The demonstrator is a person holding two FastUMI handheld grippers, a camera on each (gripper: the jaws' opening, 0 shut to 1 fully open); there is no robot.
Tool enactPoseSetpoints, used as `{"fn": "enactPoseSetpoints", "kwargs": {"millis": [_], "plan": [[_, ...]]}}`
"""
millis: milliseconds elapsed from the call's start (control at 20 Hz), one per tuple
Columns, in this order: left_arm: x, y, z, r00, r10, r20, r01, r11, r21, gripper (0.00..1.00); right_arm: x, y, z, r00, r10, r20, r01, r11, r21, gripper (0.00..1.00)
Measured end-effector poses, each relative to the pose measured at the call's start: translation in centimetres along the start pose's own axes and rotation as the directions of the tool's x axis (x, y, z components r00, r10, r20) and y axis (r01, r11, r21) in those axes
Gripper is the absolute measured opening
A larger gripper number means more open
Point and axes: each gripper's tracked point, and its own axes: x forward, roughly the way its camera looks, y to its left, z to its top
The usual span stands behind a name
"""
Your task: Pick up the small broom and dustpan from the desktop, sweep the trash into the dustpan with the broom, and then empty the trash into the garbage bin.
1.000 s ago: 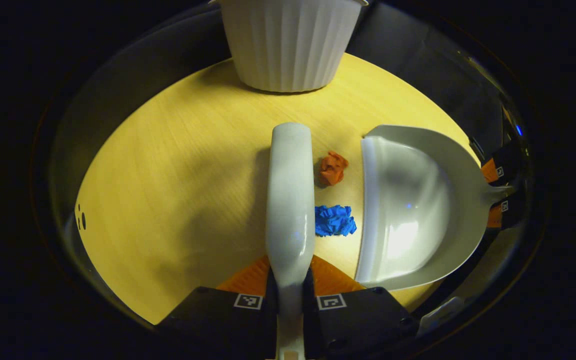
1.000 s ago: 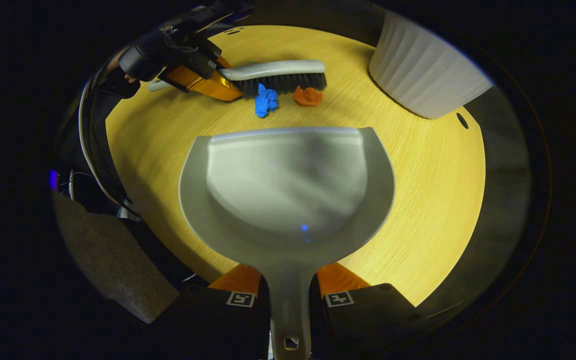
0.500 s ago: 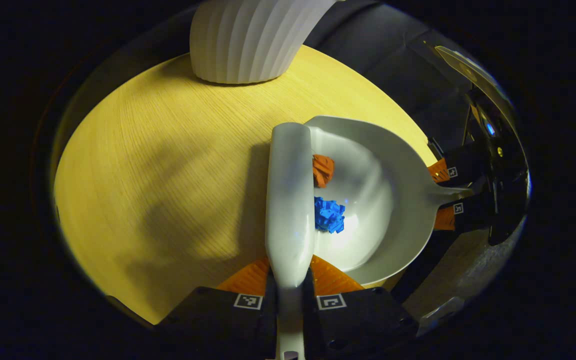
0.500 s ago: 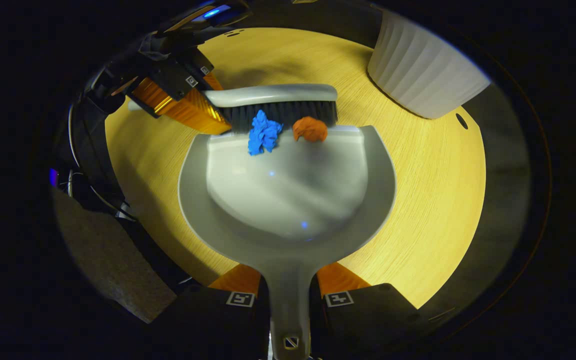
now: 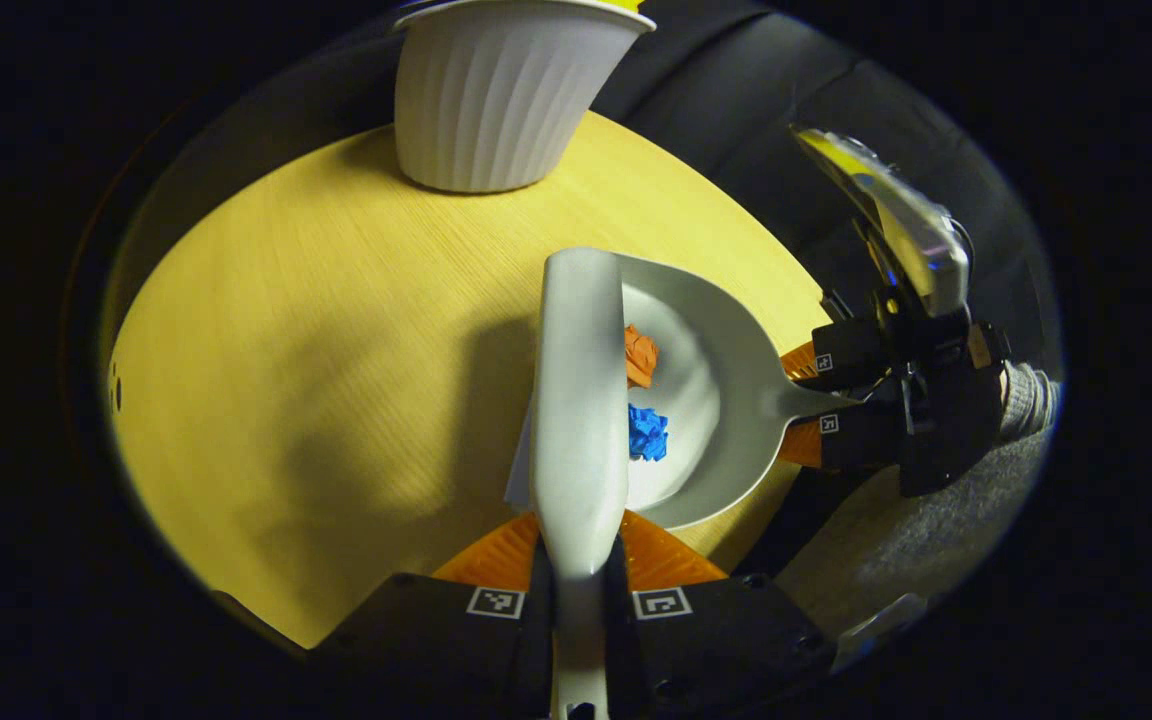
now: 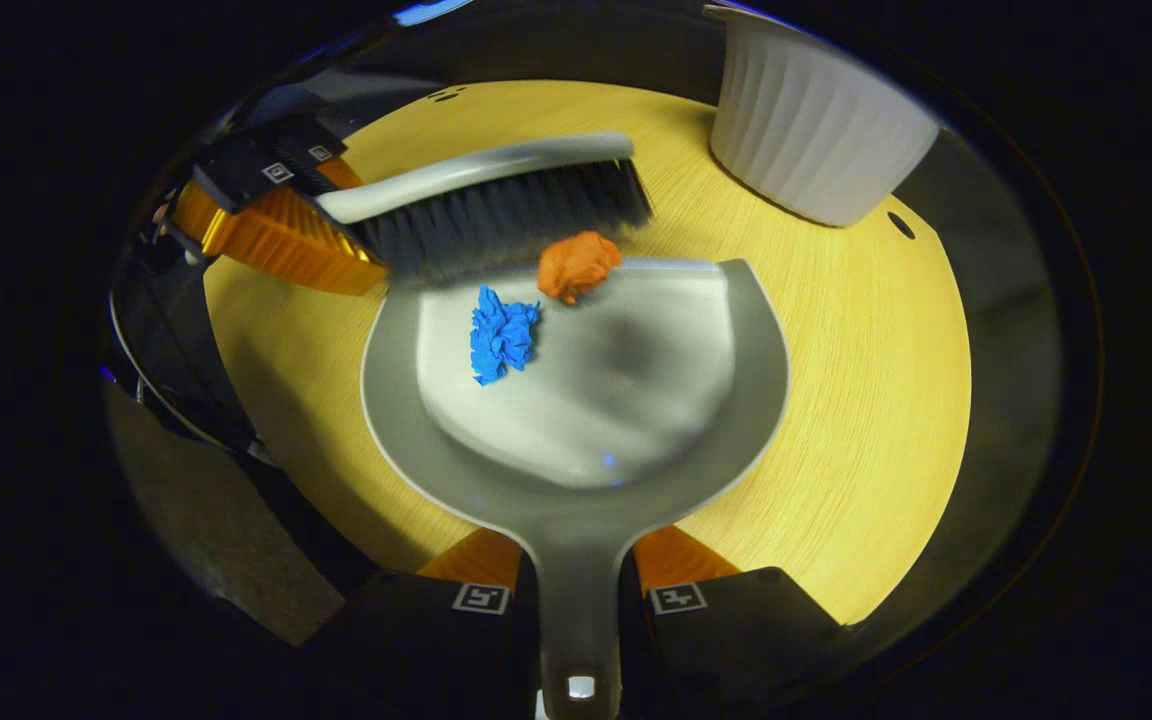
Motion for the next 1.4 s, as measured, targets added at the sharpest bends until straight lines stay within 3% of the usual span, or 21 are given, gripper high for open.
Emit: {"fn": "enactPoseSetpoints", "kwargs": {"millis": [200,450,700,1000,1250,1300,1400], "plan": [[-2.2,0.2,-0.3,0.999,0.024,0.037,-0.024,1.0,0.003,0.24,-1.0,0.5,1.2,0.998,-0.011,0.055,0.008,0.998,0.064,0.39],[-1.2,2.4,-1.8,0.987,0.144,-0.069,-0.131,0.977,0.17,0.25,-2.0,0.9,1.9,0.995,-0.005,0.095,-0.003,0.997,0.078,0.39],[0.6,3.3,-0.3,0.986,0.162,-0.038,-0.154,0.975,0.162,0.25,-2.5,1.6,1.7,0.995,-0.011,0.096,0.004,0.997,0.071,0.36],[0.3,8.7,-0.3,0.974,0.227,0.028,-0.228,0.973,0.046,0.25,-5.2,1.1,2.0,0.996,-0.031,0.081,0.02,0.991,0.13,0.36],[-0.2,12.6,-3.5,0.969,0.242,0.038,-0.236,0.963,-0.129,0.24,-10.9,-1.5,3.8,0.993,-0.087,0.083,0.071,0.982,0.177,0.33],[-0.3,13.4,-4.0,0.969,0.246,0.039,-0.237,0.959,-0.152,0.25,-12.2,-2.3,4.8,0.991,-0.099,0.088,0.081,0.979,0.188,0.39],[0.3,14.2,-4.7,0.965,0.261,0.038,-0.25,0.951,-0.182,0.25,-15.1,-4.0,6.8,0.987,-0.116,0.107,0.091,0.971,0.22,0.36]]}}
